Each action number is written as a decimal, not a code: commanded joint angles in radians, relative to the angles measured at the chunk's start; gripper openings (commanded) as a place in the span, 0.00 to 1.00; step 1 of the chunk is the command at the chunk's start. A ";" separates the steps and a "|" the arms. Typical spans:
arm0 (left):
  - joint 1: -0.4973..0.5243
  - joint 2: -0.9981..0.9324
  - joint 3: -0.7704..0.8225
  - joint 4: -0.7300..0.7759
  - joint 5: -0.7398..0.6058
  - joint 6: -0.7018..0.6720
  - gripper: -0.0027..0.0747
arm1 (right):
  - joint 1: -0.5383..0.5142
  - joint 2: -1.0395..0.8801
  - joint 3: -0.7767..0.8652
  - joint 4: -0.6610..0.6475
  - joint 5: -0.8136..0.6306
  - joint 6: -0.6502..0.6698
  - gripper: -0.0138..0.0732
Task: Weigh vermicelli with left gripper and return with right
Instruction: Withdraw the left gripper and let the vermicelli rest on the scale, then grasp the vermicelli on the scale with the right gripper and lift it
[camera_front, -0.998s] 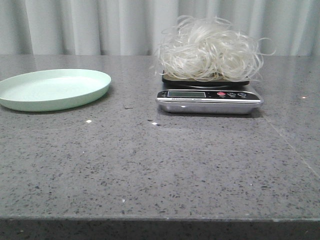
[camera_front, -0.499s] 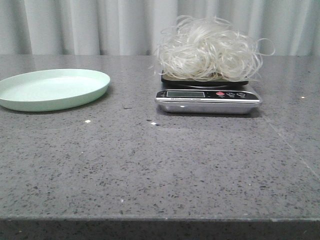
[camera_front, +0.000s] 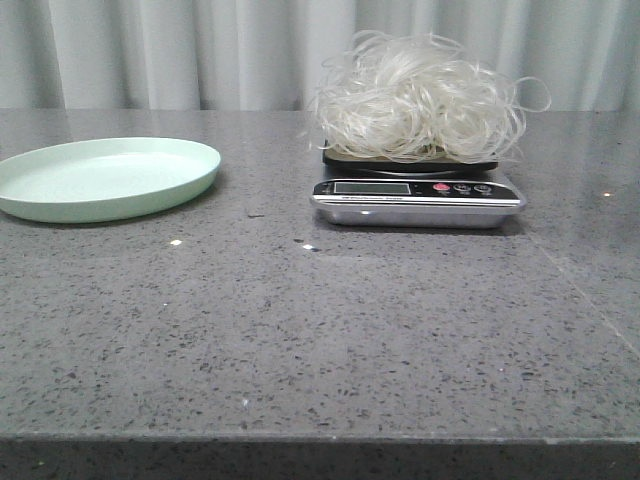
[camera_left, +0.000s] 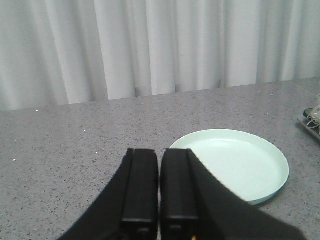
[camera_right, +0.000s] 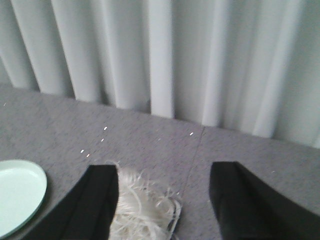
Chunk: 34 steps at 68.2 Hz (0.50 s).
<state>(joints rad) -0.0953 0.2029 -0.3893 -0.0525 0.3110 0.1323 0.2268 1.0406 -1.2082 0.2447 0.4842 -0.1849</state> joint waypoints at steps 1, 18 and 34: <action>0.000 0.009 -0.028 -0.004 -0.090 -0.009 0.21 | 0.046 0.101 -0.112 0.008 0.022 -0.029 0.87; 0.000 0.009 -0.028 0.000 -0.116 -0.009 0.21 | 0.130 0.335 -0.217 0.008 0.060 -0.090 0.86; 0.000 0.009 -0.028 0.000 -0.116 -0.009 0.21 | 0.130 0.508 -0.225 -0.019 0.055 -0.096 0.86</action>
<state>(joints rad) -0.0953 0.2029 -0.3893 -0.0525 0.2783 0.1323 0.3571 1.5222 -1.3928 0.2427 0.5958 -0.2661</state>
